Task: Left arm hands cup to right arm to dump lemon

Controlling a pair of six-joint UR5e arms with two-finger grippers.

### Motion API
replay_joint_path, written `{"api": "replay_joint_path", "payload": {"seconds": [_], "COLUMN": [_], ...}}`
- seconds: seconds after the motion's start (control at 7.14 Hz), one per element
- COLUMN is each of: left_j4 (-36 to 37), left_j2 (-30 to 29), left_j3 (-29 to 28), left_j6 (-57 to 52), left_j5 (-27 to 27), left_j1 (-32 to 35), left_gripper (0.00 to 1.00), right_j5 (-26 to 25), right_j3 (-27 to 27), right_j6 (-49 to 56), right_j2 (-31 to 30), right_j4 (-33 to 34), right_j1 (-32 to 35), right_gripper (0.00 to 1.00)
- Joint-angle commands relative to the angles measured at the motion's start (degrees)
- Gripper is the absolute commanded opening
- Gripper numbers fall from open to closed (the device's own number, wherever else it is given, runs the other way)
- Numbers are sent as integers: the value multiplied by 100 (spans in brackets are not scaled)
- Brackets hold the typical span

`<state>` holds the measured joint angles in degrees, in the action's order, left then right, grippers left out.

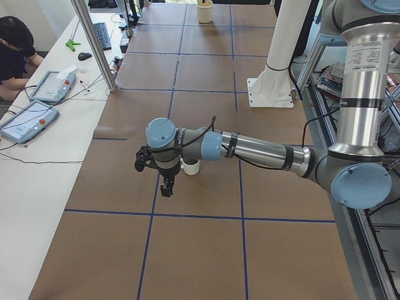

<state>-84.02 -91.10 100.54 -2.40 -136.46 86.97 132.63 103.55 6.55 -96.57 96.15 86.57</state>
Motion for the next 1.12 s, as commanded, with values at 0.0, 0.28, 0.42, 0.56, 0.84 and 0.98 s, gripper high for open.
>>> {"api": "replay_joint_path", "payload": {"seconds": [0.0,0.28,0.42,0.56,0.84,0.98], "left_j4": [-122,-927,-1393,-2215,-3345,-3357], "left_j2": [-58,309,494,679,795,743], "left_j3": [-88,-105,-105,-105,8,44], "left_j6": [-49,11,673,1863,3903,4340], "left_j5": [173,216,225,243,785,1083], "left_j1": [4,-362,-731,-1152,-1995,-2435], "left_gripper": [100,100,100,100,100,100], "right_j5": [0,9,9,17,17,9], "right_j3": [16,42,42,42,34,34], "right_j6": [-31,-136,-136,-137,-137,-137], "right_j2": [6,41,50,50,50,50], "right_j4": [0,0,0,0,0,0], "right_j1": [0,0,0,0,0,0], "right_gripper": [100,100,100,100,100,100]}}
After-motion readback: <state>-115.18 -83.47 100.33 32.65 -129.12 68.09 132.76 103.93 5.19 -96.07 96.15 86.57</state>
